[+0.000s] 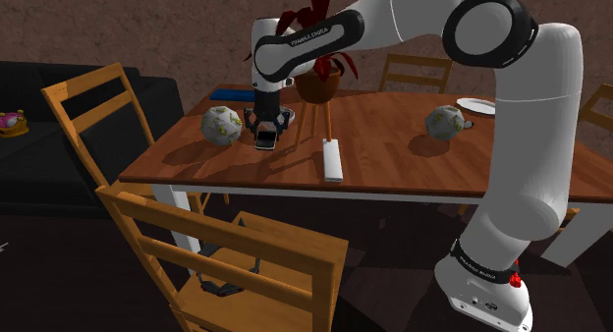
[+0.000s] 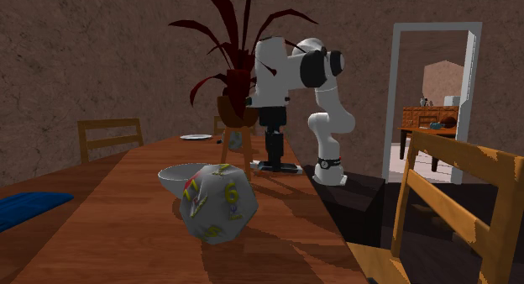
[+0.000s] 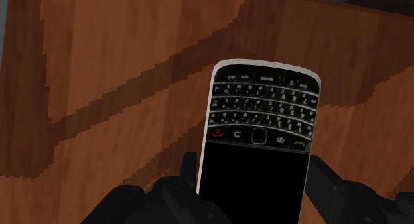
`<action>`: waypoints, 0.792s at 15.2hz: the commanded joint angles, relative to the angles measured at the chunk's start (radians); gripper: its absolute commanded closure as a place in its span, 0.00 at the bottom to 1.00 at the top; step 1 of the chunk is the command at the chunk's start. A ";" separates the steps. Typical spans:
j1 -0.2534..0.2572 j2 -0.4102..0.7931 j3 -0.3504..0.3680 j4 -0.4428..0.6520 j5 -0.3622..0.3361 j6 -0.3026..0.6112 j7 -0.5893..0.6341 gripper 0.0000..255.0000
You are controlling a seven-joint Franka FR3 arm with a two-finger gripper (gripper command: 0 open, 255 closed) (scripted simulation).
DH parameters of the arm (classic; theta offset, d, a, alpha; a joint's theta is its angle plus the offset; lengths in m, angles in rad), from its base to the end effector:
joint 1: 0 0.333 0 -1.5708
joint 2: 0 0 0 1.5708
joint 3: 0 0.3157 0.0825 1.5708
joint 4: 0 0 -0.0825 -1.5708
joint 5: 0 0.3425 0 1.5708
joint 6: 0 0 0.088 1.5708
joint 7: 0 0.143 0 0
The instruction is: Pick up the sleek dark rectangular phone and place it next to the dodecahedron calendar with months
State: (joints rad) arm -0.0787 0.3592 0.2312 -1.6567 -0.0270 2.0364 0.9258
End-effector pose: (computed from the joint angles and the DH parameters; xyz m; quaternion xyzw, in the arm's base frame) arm 0.6183 0.0789 0.3905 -0.9250 0.3786 0.0015 0.0318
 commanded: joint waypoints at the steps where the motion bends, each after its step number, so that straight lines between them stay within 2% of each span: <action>1: 0.000 -0.005 0.001 0.022 0.001 -0.027 0.000 1.00; 12: 0.001 -0.031 0.004 0.133 0.007 -0.164 0.001 1.00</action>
State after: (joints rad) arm -0.0768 0.3306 0.2356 -1.5332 -0.0205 1.8853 0.9283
